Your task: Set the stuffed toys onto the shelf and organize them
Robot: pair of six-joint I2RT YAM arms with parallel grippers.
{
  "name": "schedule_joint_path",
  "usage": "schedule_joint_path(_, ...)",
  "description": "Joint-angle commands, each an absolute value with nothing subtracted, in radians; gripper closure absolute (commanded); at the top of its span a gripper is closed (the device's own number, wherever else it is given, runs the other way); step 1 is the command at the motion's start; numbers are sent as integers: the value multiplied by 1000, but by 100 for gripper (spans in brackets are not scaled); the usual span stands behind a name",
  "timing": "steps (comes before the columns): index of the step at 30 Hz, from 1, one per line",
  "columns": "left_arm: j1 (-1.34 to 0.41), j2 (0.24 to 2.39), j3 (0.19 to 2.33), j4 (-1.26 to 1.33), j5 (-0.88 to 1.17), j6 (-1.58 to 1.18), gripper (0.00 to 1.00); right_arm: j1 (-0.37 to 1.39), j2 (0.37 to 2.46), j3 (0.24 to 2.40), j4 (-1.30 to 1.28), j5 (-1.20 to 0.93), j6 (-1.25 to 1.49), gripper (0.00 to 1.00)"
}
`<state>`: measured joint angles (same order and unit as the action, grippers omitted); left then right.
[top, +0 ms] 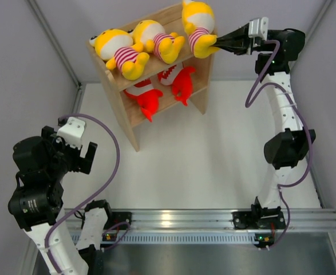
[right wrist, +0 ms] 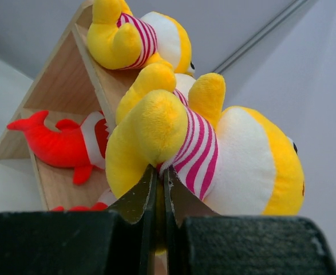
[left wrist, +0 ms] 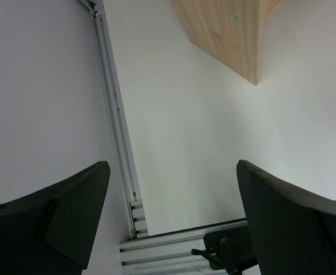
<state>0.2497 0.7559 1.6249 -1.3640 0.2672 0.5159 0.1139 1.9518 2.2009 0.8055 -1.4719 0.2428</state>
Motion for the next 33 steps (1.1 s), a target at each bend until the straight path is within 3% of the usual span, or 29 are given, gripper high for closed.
schedule_joint_path(1, 259, 775, 1651, -1371, 284, 523, 1, 114, 1942, 2258, 962, -1617, 299, 100)
schedule_joint_path(14, 273, 778, 1651, -1371, 293, 520, 1, 127, 2046, 2292, 835, -1588, 183, 100)
schedule_joint_path(17, 275, 778, 1651, -1371, 295, 522, 2, 133, 2052, 2287, 807, -1572, 166, 96)
schedule_joint_path(23, 276, 776, 1644, -1371, 288, 522, 1, 156, 2062, 2313, 704, -1505, 97, 77)
schedule_joint_path(26, 276, 772, 1640, -1373, 291, 523, 1, 163, 2043, 2318, 729, -1500, 118, 63)
schedule_joint_path(27, 276, 772, 1637, -1371, 294, 525, 1, 164, 2036, 2315, 730, -1493, 120, 51)
schedule_joint_path(28, 276, 772, 1635, -1371, 295, 526, 1, 166, 2026, 2313, 730, -1486, 120, 48)
schedule_joint_path(33, 276, 767, 1623, -1371, 304, 526, 2, 167, 1971, 2245, 736, -1439, 97, 37)
